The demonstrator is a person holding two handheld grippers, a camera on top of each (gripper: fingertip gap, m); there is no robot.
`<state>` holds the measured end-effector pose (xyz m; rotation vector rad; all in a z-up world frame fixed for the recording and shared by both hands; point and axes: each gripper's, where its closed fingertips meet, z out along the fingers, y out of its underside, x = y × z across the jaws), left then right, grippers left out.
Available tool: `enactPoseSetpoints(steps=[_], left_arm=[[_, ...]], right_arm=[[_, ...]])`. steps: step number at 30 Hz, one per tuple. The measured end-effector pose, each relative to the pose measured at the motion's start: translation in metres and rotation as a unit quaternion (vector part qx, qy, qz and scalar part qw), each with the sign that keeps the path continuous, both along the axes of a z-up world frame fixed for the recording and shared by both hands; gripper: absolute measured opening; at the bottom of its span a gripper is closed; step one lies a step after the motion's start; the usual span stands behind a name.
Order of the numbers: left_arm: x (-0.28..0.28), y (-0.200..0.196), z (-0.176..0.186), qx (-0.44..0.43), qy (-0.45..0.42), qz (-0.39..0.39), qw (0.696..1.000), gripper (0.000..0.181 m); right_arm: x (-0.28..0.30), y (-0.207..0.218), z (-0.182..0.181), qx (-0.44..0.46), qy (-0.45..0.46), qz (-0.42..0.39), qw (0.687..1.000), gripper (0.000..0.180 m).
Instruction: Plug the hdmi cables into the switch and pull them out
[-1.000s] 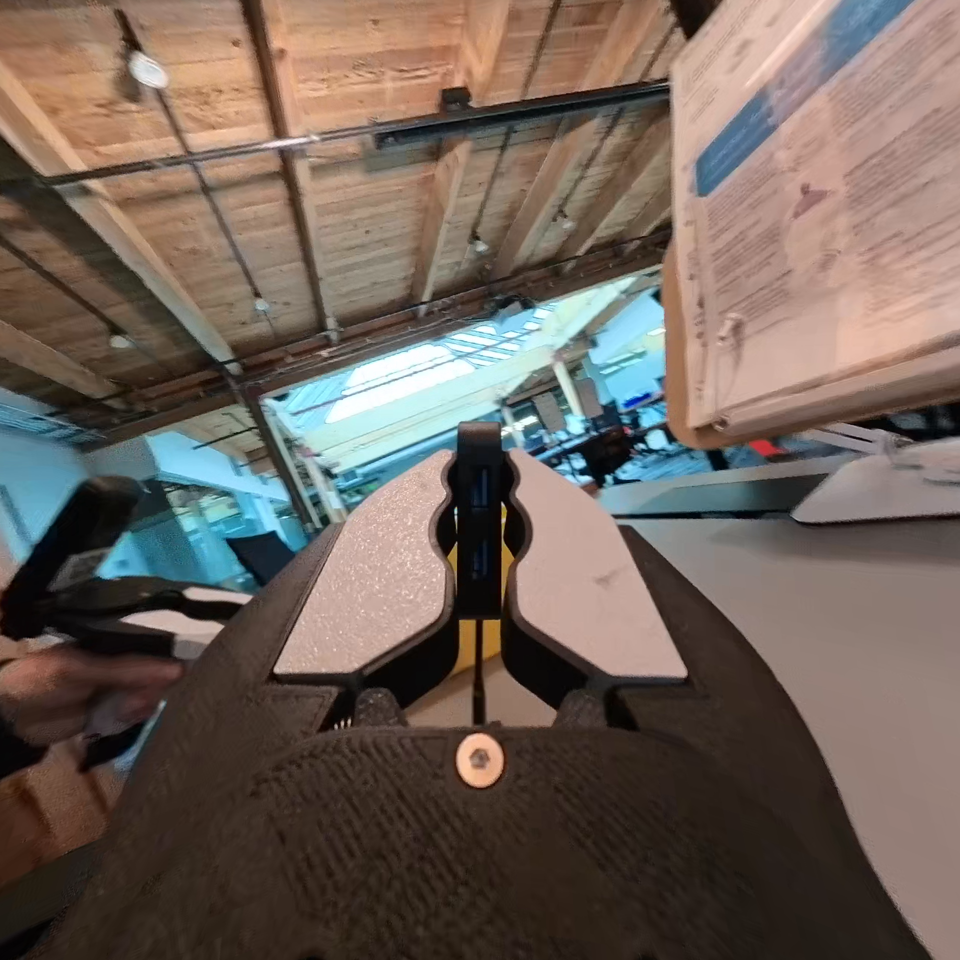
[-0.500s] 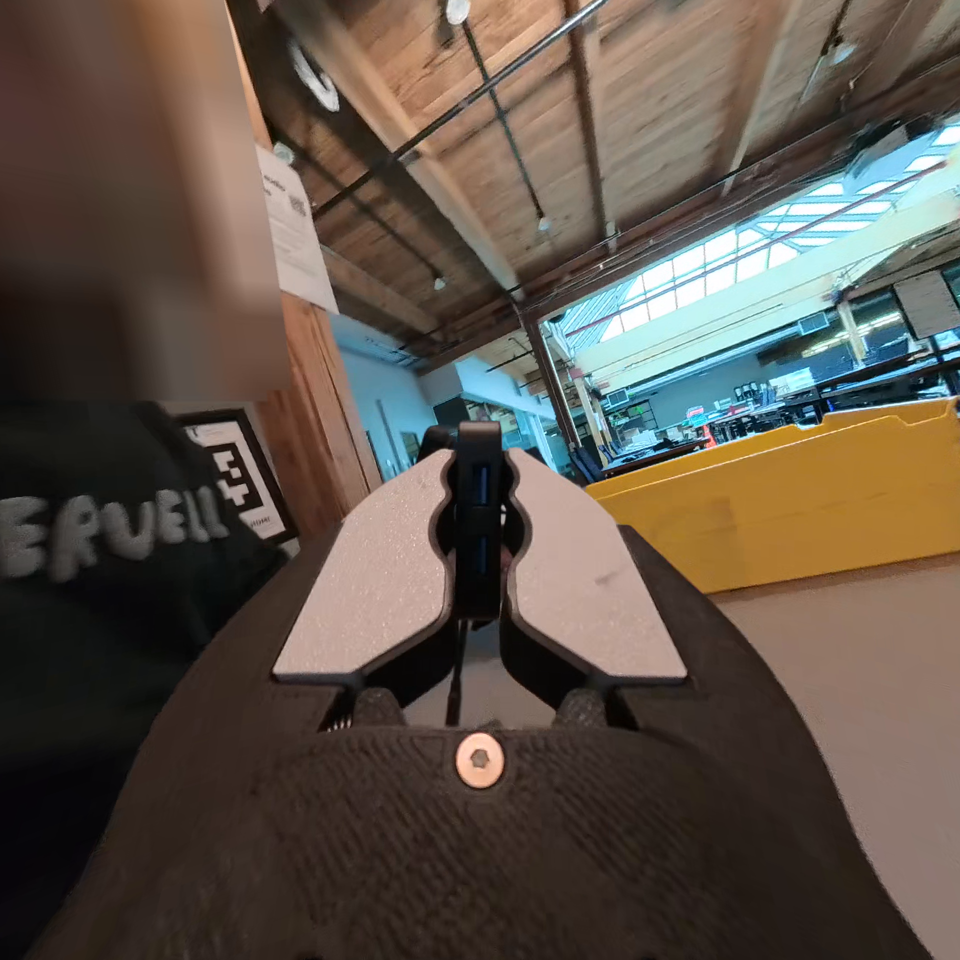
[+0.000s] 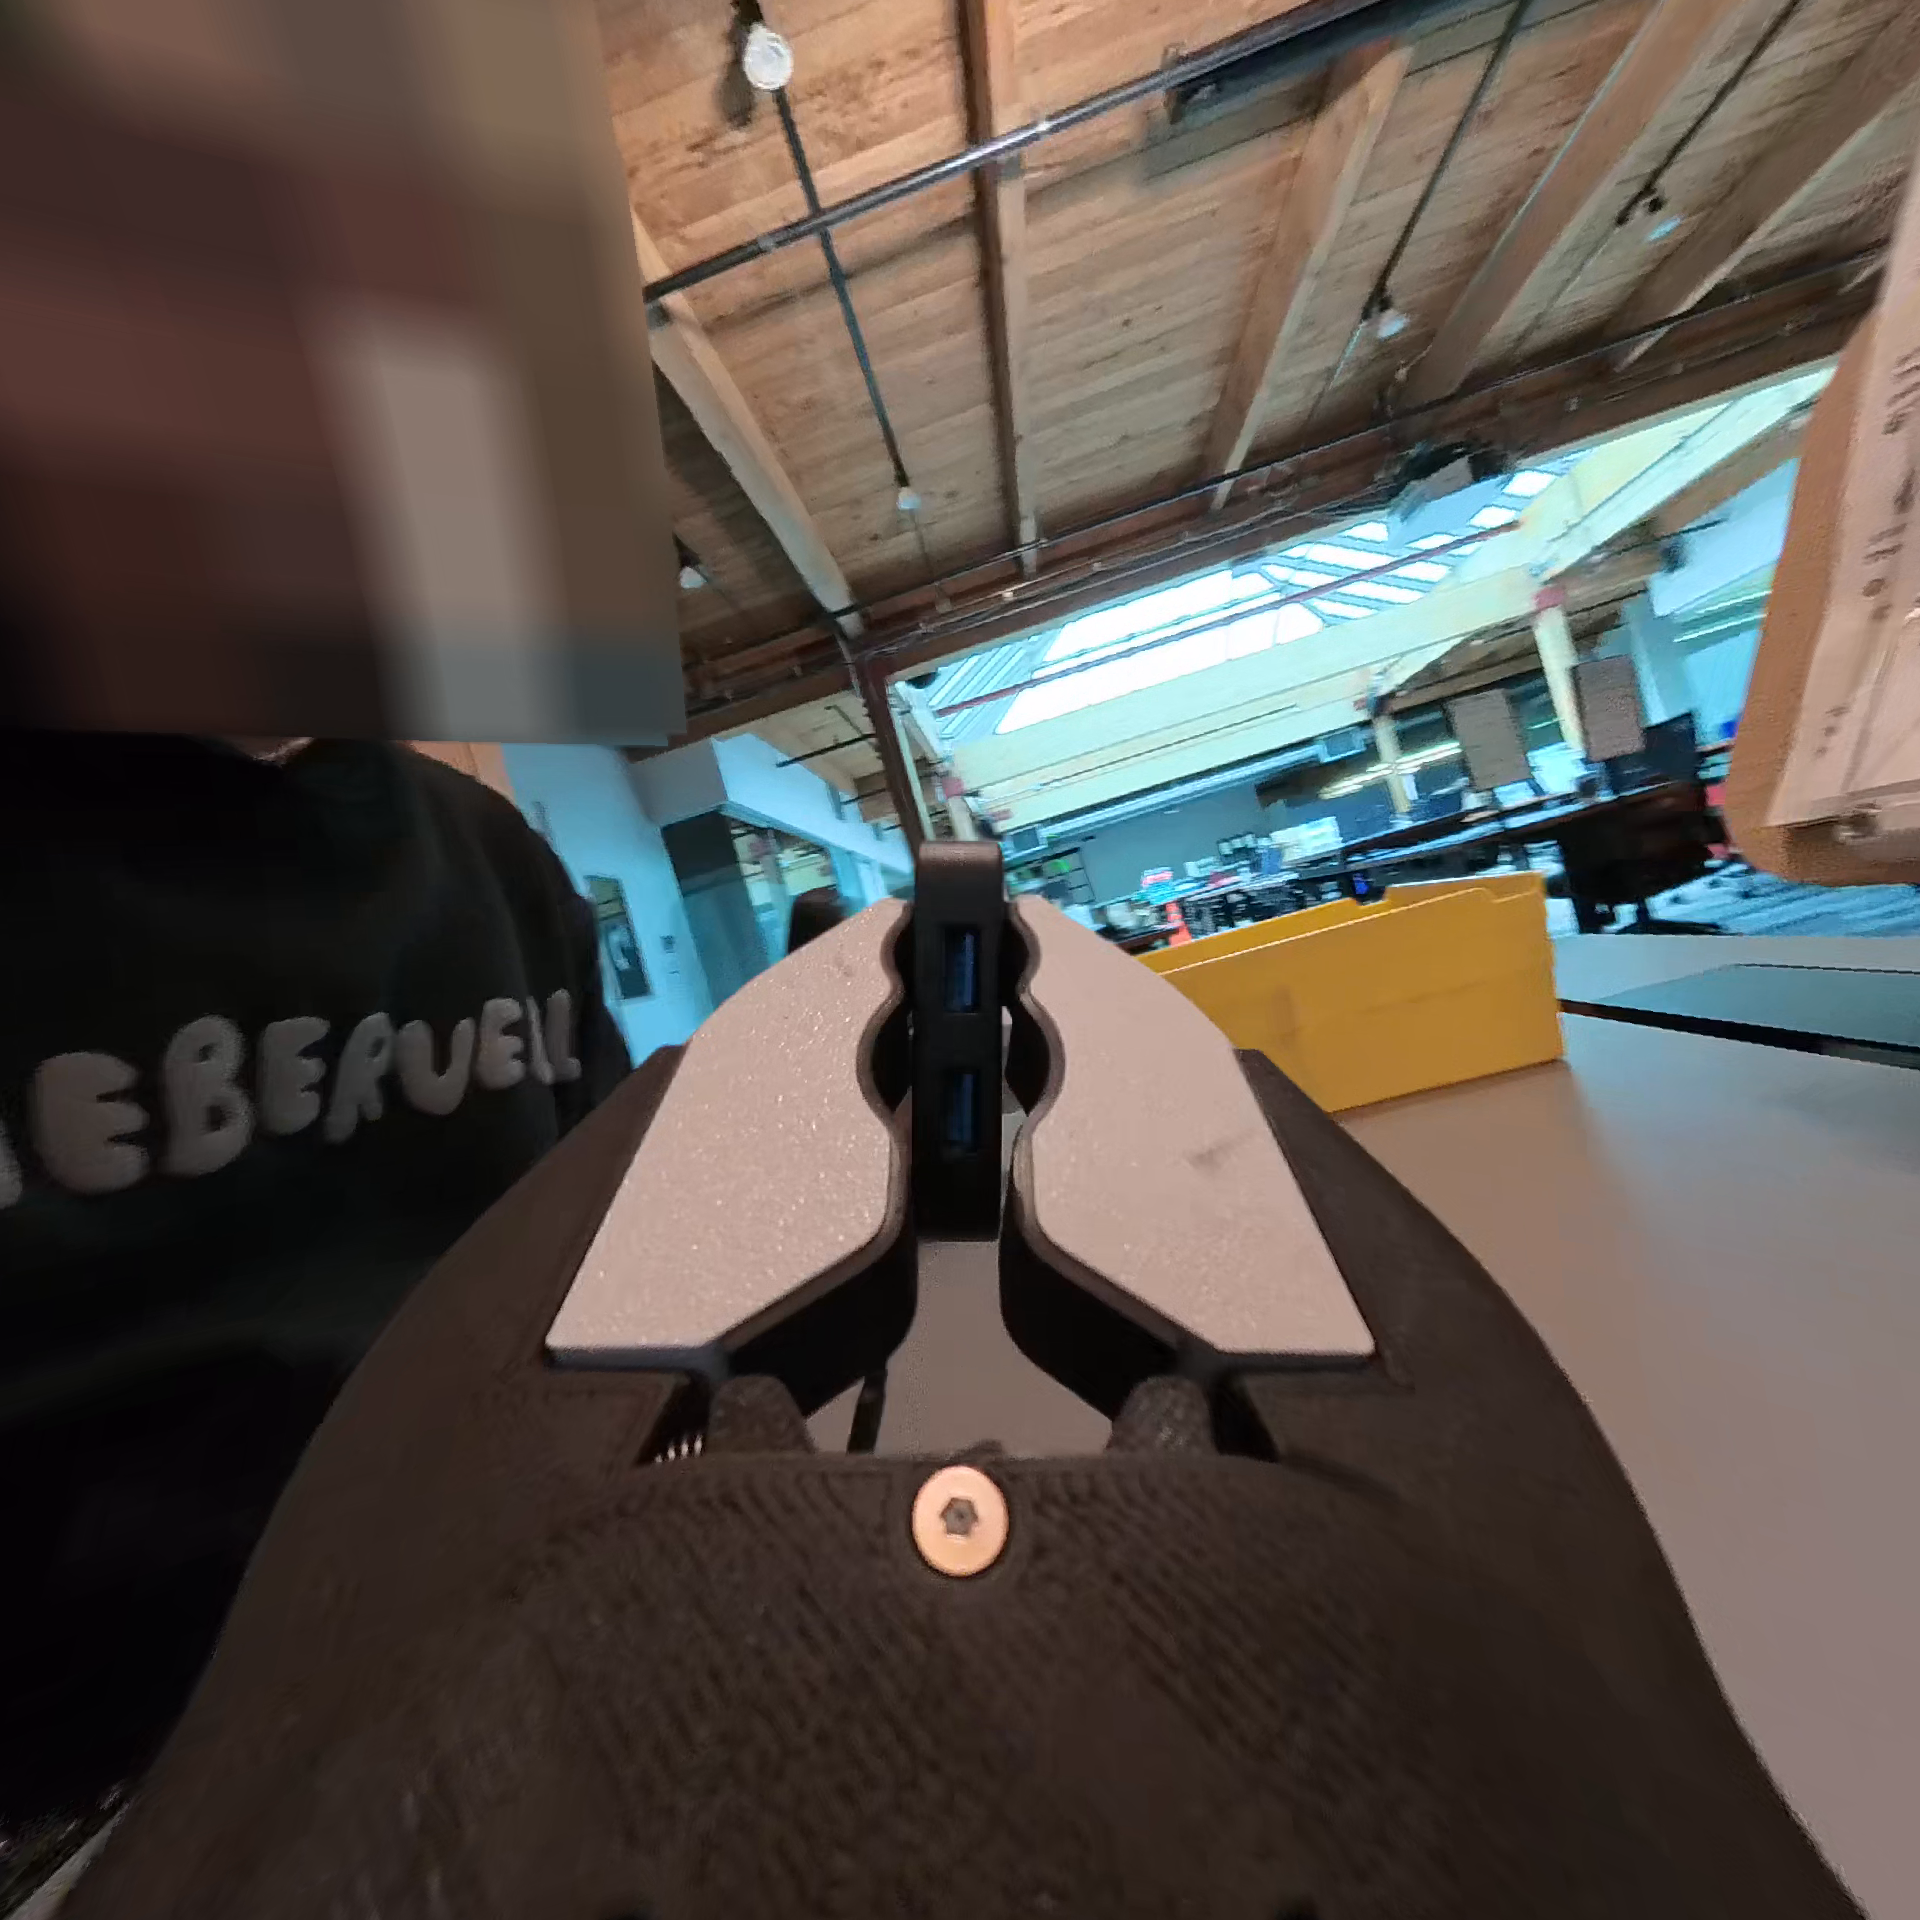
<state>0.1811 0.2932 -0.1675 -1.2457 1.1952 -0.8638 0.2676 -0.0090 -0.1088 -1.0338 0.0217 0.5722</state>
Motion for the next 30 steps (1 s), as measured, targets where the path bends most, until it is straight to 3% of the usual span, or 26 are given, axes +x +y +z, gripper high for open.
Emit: enactPoseSetpoints(steps=[3,5,6,9,13,15,16,20,23,25,28,30], left_arm=[[-0.014,0.003,0.027,0.046,-0.038,0.032,0.998,0.054],[-0.028,-0.012,0.054,0.056,-0.100,0.013,0.993,0.041],[-0.033,-0.029,0.063,0.043,-0.127,-0.020,0.991,0.030],[-0.029,-0.102,0.068,-0.046,-0.140,-0.163,0.976,0.022],[-0.002,-0.208,0.044,-0.214,-0.064,-0.364,0.904,0.018],[0.025,-0.234,0.023,-0.283,0.005,-0.392,0.875,0.029],[0.040,-0.242,0.013,-0.314,0.035,-0.398,0.861,0.041],[0.079,-0.268,0.013,-0.447,0.058,-0.437,0.778,0.040],[0.097,-0.277,0.023,-0.423,0.026,-0.465,0.778,0.027],[0.098,-0.285,0.034,-0.421,0.016,-0.509,0.751,0.021],[0.097,-0.278,0.037,-0.384,-0.004,-0.552,0.740,0.016],[0.088,-0.272,0.036,-0.378,0.023,-0.591,0.712,0.014]], right_arm=[[0.006,0.008,0.003,0.003,0.026,-0.045,0.999,0.014],[0.013,0.015,0.003,0.010,0.056,-0.075,0.996,0.014],[0.018,0.019,0.006,0.022,0.078,-0.089,0.993,0.014],[0.037,0.026,0.012,0.073,0.149,-0.131,0.977,0.014],[0.050,0.037,0.004,0.069,0.177,-0.155,0.970,0.014],[0.051,0.029,0.005,0.090,0.204,-0.157,0.962,0.014],[0.048,0.025,0.008,0.099,0.207,-0.147,0.962,0.014],[0.034,0.022,0.011,0.074,0.161,-0.135,0.975,0.014],[0.030,0.018,0.015,0.075,0.156,-0.127,0.977,0.014],[0.029,0.020,0.016,0.060,0.135,-0.141,0.979,0.014],[0.022,0.024,0.015,0.031,0.105,-0.126,0.986,0.014],[0.011,0.029,0.009,-0.013,0.046,-0.101,0.994,0.015]])
